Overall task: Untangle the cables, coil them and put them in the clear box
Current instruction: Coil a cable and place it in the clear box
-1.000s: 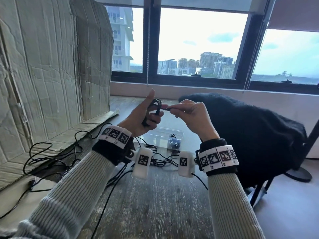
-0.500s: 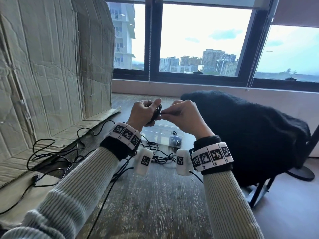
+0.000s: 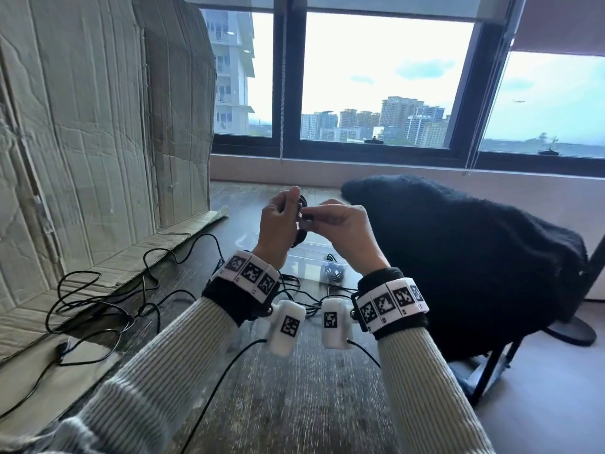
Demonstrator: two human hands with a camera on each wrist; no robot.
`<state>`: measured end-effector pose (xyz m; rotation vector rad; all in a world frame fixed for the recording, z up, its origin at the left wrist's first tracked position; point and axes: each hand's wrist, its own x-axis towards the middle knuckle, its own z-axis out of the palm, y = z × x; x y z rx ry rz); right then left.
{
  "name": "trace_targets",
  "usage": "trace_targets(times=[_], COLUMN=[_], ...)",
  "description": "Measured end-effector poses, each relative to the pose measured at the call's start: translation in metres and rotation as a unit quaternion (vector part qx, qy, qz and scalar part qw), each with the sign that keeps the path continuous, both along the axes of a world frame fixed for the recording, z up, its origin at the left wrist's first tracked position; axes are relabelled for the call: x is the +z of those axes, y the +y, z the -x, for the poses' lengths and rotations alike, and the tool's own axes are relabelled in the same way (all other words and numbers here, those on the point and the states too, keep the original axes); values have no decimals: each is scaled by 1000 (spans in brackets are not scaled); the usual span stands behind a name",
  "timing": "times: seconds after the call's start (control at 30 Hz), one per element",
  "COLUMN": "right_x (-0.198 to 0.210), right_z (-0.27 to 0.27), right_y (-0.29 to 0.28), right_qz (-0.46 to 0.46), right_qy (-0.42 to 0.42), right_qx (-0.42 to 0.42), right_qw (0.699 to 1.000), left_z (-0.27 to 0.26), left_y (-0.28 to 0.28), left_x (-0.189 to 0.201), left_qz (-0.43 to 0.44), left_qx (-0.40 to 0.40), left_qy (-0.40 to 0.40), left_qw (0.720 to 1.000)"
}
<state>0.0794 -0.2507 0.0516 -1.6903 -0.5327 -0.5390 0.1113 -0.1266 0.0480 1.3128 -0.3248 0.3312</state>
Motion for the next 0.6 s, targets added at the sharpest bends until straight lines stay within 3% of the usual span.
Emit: trace_targets(times=[0.13,0.37,0.47,0.6], right_x=[-2,0,2,-3], right_z=[2,1,0,-6], right_y=[-7,-2,-6,-8], right_qz=[92,-63,-66,-64], right_qy=[38,53,71,56], right_qx=[48,23,16,-80], right_qw=[994,996,995,993], left_z=[-5,-2,0,5], left_y=[4,-3,-5,-7], left_x=[0,-3,1,13], left_qz=[14,40,9,-98], left_qx=[13,-47,-72,-80], left_qy=[9,25,13,-2], left_qw=[1000,998,997,992])
